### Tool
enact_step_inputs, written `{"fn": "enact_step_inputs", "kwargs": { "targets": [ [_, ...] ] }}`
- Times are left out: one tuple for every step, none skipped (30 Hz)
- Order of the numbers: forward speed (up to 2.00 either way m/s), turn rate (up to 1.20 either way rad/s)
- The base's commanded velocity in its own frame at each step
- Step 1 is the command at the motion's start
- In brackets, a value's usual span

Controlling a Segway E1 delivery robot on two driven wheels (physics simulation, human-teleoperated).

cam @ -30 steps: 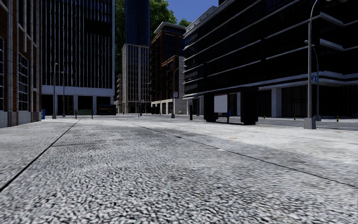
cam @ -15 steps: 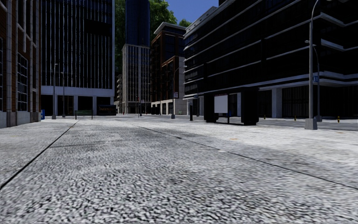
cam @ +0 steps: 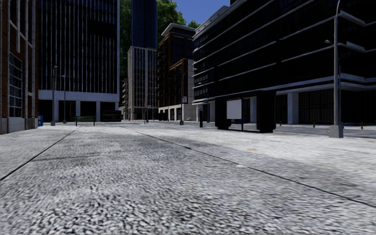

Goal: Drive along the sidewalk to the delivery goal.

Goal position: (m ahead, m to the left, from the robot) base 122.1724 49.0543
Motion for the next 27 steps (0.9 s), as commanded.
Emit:
{"fn": "enact_step_inputs", "kwargs": {
  "targets": [
    [2.0,0.0],
    [2.0,0.0],
    [2.0,0.0],
    [2.0,0.0],
    [2.0,0.0],
    [2.0,0.0],
    [2.0,0.0],
    [2.0,0.0],
    [2.0,0.0],
    [2.0,0.0],
    [2.0,0.0],
    [2.0,0.0],
    [2.0,0.0],
    [2.0,0.0],
    [2.0,0.0],
    [2.0,0.0],
    [2.0,0.0],
    [2.0,0.0],
    [2.0,0.0],
    [2.0,0.0],
    [2.0,0.0],
    [2.0,0.0],
    [2.0,0.0],
    [2.0,0.0],
    [2.0,0.0],
    [2.0,0.0],
    [2.0,0.0]
  ]
}}
